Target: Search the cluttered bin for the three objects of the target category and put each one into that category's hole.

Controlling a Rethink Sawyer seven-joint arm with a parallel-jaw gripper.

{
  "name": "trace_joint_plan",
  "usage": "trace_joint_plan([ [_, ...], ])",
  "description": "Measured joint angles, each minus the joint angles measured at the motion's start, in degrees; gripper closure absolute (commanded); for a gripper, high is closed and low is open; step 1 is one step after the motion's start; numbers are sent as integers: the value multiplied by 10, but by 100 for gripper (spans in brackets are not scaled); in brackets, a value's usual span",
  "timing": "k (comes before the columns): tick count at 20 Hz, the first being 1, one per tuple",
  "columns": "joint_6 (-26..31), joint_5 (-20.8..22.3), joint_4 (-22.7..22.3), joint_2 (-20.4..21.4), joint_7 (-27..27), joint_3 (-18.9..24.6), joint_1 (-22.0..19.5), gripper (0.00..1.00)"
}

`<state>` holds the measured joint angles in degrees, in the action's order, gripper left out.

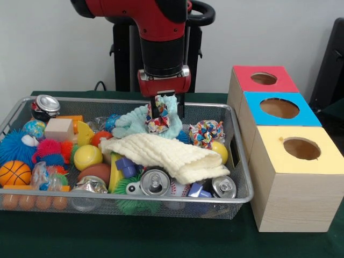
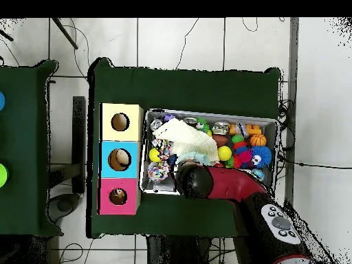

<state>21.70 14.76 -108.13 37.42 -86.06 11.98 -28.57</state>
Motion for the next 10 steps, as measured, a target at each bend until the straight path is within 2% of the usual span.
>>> trace_joint_plan([
  [5,1,-5,-3,9,0,-2,5,0],
  [9,28,-18,-5,42,0,-3,6,0],
  [10,58,-28,-5,65,0,-5,7,0],
])
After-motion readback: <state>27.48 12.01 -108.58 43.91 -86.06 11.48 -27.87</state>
